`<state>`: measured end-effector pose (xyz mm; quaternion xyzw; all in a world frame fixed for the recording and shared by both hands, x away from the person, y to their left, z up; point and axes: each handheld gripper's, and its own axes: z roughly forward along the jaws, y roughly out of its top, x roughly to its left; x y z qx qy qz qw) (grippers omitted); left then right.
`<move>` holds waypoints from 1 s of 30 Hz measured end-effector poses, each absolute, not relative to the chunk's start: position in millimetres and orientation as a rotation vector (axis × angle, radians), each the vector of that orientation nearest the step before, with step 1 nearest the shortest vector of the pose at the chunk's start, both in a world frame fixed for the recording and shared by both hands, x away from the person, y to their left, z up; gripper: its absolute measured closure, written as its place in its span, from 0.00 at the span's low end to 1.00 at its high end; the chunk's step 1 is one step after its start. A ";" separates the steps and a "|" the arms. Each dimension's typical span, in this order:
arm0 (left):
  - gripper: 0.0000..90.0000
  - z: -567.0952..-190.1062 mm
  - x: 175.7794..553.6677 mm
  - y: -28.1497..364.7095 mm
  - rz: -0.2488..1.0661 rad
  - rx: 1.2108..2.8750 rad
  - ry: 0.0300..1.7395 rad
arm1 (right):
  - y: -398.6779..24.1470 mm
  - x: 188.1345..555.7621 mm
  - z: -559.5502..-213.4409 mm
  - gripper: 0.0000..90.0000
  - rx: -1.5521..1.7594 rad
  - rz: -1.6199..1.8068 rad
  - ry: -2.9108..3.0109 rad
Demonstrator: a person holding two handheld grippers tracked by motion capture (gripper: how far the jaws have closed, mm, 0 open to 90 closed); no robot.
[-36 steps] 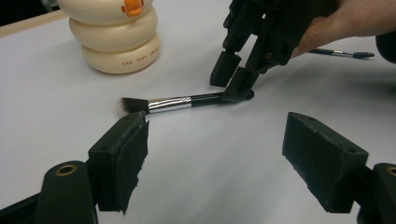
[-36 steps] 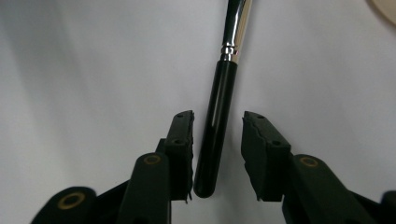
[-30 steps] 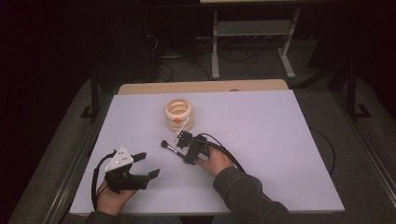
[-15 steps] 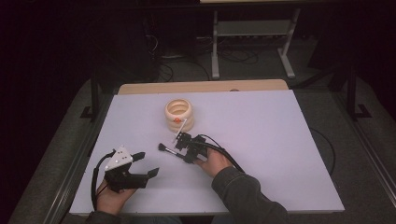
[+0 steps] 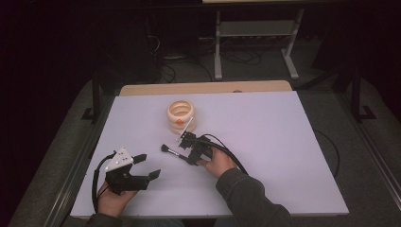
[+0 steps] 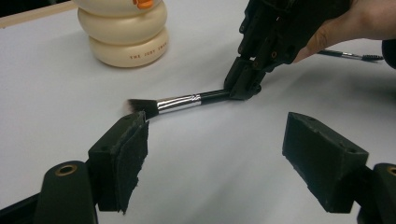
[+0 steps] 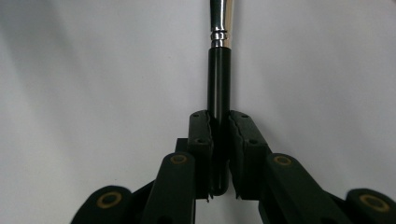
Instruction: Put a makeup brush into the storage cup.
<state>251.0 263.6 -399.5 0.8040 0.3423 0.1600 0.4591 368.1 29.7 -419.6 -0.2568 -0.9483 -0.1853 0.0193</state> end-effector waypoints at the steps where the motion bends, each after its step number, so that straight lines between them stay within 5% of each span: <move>1: 0.25 -399.6 251.0 263.2 0.393 1.977 0.844 | 29.5 367.4 -419.4 0.87 -0.798 -0.583 -2.941; 30: 0.26 -395.6 261.2 236.5 0.263 1.949 0.785 | -34.1 331.3 -378.7 0.87 -0.720 -1.033 -2.859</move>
